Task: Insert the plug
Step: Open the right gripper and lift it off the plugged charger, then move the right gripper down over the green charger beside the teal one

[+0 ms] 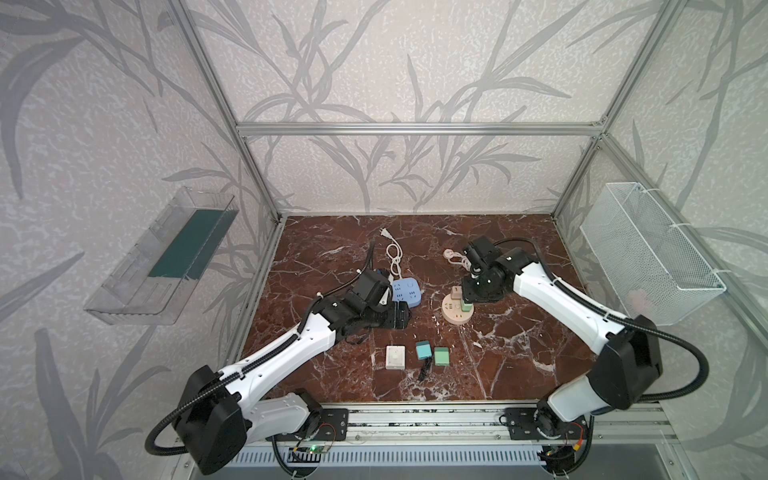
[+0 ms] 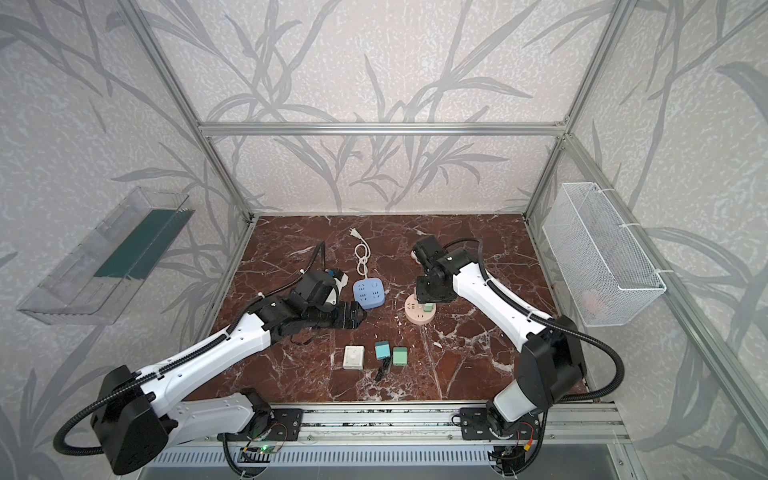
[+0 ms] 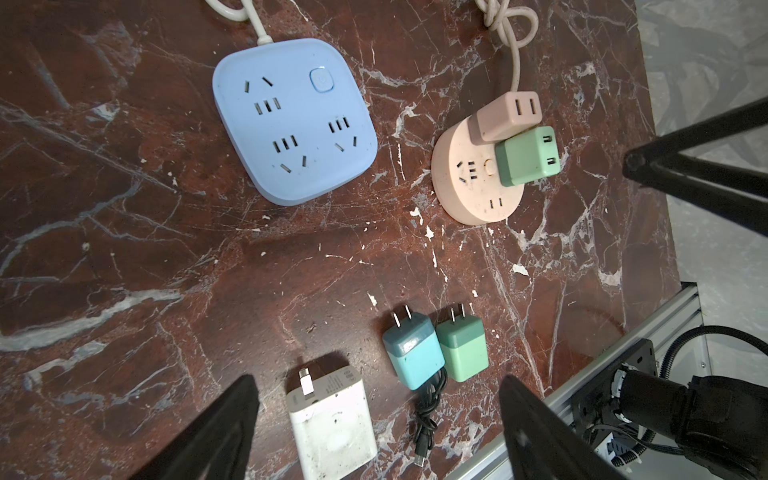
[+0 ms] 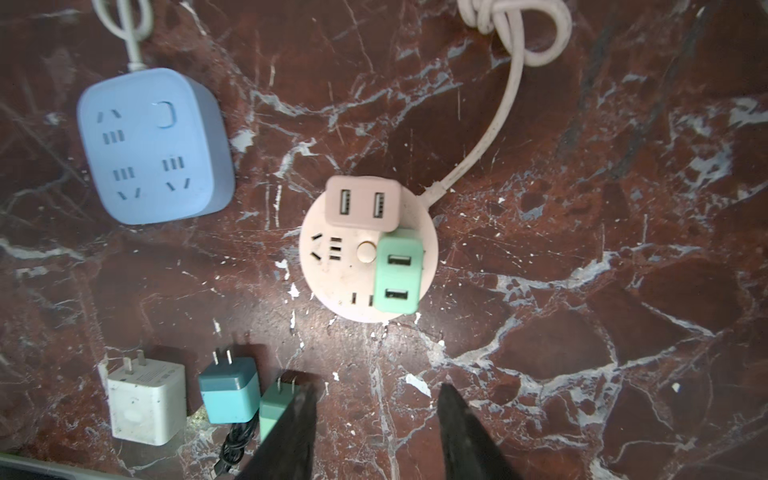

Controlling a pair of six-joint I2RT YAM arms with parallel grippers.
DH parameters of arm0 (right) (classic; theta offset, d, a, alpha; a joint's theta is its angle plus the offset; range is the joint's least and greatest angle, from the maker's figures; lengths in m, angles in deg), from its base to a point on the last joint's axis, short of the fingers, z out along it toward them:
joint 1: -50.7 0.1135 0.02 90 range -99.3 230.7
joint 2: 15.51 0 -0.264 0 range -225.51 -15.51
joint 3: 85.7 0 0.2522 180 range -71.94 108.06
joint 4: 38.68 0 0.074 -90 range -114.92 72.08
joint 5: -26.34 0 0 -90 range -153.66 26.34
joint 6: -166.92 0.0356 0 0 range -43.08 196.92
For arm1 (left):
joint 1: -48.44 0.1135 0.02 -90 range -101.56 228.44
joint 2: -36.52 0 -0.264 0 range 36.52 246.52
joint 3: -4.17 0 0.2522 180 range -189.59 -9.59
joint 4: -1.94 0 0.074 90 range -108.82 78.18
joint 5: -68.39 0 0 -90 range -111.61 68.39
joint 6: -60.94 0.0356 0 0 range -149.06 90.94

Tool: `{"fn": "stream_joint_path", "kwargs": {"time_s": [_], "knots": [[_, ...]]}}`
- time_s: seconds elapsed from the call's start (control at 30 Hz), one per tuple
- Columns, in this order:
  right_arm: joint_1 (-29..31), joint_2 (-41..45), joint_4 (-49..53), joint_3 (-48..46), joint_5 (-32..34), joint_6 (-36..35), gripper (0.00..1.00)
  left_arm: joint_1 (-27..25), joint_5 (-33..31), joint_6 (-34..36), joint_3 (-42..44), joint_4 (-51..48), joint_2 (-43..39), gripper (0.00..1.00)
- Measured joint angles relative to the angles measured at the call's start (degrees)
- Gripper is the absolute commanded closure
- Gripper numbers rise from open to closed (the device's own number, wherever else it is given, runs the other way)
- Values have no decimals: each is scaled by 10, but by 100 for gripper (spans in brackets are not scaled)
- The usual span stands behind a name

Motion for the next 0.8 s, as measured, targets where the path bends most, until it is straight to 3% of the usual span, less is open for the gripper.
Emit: {"fn": "stream_joint_path", "kwargs": {"time_s": [0.2,0.37,0.8], "knots": [[115,82,-39,-101,19,59,43,0,10,-4,7,17,-13,12],[155,95,-66,-155,32,104,38,0,15,-5,10,21,-14,12],[216,-10,-137,-170,34,174,40,0,16,-16,23,27,-25,12]]}}
